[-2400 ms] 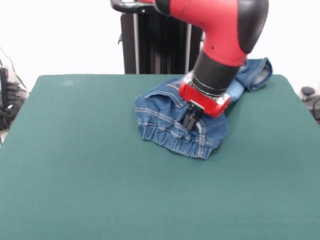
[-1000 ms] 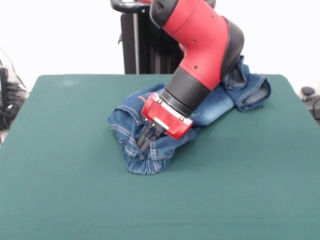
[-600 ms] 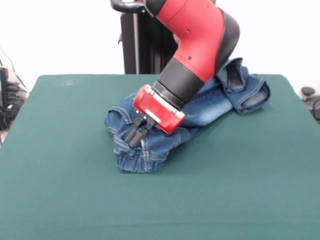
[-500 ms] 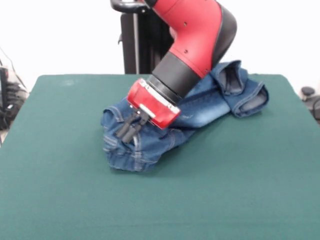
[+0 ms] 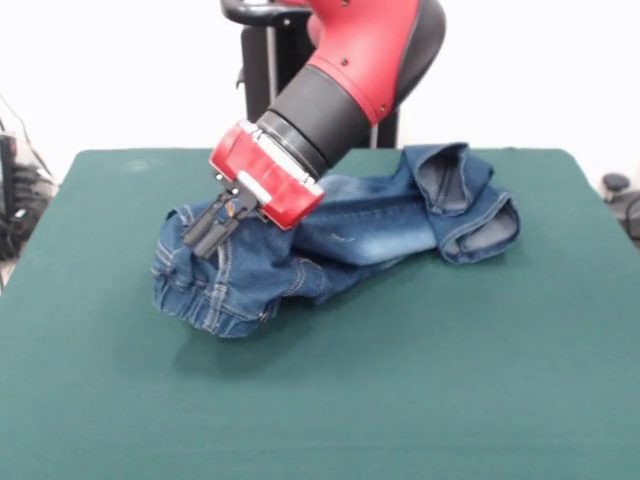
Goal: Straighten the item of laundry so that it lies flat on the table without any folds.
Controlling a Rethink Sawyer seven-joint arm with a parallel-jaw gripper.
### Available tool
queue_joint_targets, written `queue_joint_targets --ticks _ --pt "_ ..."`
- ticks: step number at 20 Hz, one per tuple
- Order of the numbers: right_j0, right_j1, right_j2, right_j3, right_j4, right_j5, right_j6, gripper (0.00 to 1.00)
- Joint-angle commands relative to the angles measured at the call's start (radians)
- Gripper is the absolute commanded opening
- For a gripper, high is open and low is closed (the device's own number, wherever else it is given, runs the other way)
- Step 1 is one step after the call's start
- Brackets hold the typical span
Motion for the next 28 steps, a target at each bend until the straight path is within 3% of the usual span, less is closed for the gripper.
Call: queue_joint_targets --ticks 1,7,13,22,25,28 --pt "-0.024 0.087 0.017 0.047 0.035 -0.162 0.148 0.00" --pt "-0.027 0.105 0.027 0.065 0.053 -0.210 0.145 0.00" --pt "-0.034 0.056 0.038 0.079 0.020 -0.190 0.122 0.00" --pt "-0.124 -0.111 0.067 0.085 -0.161 -0.148 0.067 0.00" --pt "-0.148 -0.123 0.050 0.082 -0.192 -0.166 0.066 0.00" --pt "-0.165 -0.219 0.063 0.066 -0.268 -0.088 0.036 0.00"
